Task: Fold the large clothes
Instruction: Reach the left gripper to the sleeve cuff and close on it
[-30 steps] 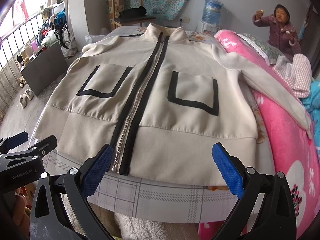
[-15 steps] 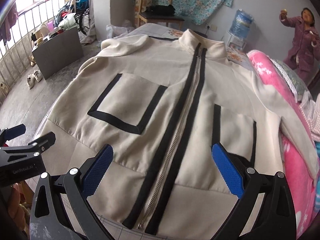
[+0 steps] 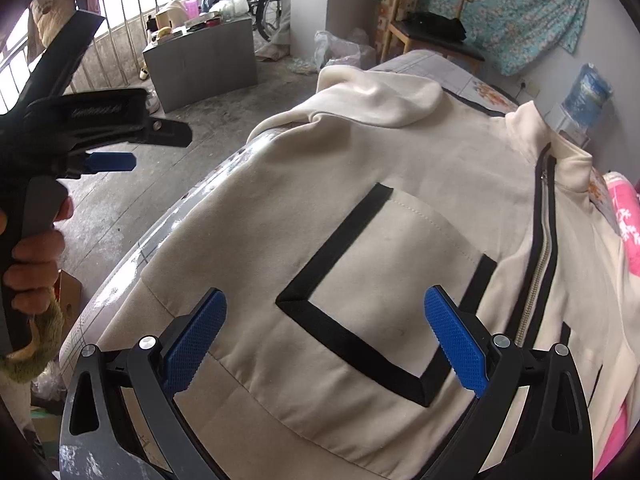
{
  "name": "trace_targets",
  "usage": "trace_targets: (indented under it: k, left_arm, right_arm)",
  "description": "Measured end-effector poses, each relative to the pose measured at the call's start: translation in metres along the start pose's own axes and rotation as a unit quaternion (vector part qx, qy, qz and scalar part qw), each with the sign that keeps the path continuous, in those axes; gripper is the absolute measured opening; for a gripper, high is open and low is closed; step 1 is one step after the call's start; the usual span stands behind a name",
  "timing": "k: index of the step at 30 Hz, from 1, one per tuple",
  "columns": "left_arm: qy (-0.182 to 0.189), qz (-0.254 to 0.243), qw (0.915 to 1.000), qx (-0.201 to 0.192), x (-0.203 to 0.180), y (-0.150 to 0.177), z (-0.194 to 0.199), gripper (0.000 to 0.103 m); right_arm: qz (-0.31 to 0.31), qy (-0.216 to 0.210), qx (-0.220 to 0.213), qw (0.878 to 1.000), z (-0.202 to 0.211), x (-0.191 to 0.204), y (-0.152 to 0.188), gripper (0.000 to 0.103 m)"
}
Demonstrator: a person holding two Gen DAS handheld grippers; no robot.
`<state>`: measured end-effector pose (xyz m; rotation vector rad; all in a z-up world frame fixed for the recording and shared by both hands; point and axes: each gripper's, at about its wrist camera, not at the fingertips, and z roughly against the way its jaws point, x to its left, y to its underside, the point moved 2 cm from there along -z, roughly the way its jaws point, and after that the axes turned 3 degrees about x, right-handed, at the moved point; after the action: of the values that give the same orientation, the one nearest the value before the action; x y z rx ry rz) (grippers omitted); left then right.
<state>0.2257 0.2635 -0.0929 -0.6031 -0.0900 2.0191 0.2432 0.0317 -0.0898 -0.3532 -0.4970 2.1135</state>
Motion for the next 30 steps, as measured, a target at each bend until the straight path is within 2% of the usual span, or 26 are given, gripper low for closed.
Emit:
trace_targets:
  k: [2,3,5,8,10,12,13,15,16,21,23,25,30]
  left_arm:
    - [0.027,0.054,0.9975,0.035,0.018,-0.018,-0.024,0.098]
    - [0.050,0.088,0.9932,0.057,0.027,-0.025,-0.037,0.097]
    - [0.097,0.148,0.9797,0.095,0.044,-0.036,-0.062,0.097]
    - [0.140,0.219,0.9565,0.133,0.064,-0.047,-0.095,0.097]
    - [0.179,0.261,0.9347,0.162,0.071,-0.049,-0.115,0.096]
    - [0.212,0.292,0.9129,0.191,0.071,-0.050,-0.134,0.096]
    - [0.228,0.310,0.9001,0.205,0.073,-0.049,-0.143,0.096]
    - [0.263,0.349,0.8689,0.232,0.074,-0.045,-0.159,0.096]
    - [0.274,0.362,0.8574,0.242,0.074,-0.044,-0.167,0.096]
    - [0.314,0.412,0.8172,0.253,0.075,-0.036,-0.191,0.096]
    - [0.318,0.420,0.8127,0.249,0.076,-0.037,-0.195,0.094]
    - [0.318,0.426,0.8102,0.247,0.077,-0.039,-0.198,0.088]
    - [0.297,0.449,0.8069,0.243,0.088,-0.041,-0.206,0.049]
  right_arm:
    - [0.009,-0.006,0.008,1.000,-0.005,0.006,0.000,0.095]
    - [0.015,-0.009,0.008,1.000,-0.006,0.010,-0.001,0.094]
    - [0.024,-0.012,0.010,1.000,-0.008,0.014,-0.001,0.085]
    - [0.029,-0.016,0.010,0.999,-0.012,0.017,-0.004,0.074]
    - [0.032,-0.018,0.010,0.999,-0.015,0.017,-0.007,0.070]
    - [0.034,-0.018,0.012,0.999,-0.019,0.015,-0.008,0.070]
    - [0.035,-0.017,0.014,0.999,-0.021,0.015,-0.008,0.070]
    - [0.037,-0.019,0.015,0.999,-0.023,0.015,-0.008,0.070]
    - [0.038,-0.019,0.014,0.999,-0.022,0.015,-0.008,0.070]
    - [0.054,-0.009,0.004,0.998,-0.021,0.019,-0.015,0.070]
    - [0.055,-0.008,0.002,0.998,-0.022,0.020,-0.018,0.070]
    - [0.053,-0.010,0.000,0.999,-0.022,0.019,-0.021,0.070]
    - [0.043,-0.005,-0.007,0.999,-0.020,0.014,-0.025,0.070]
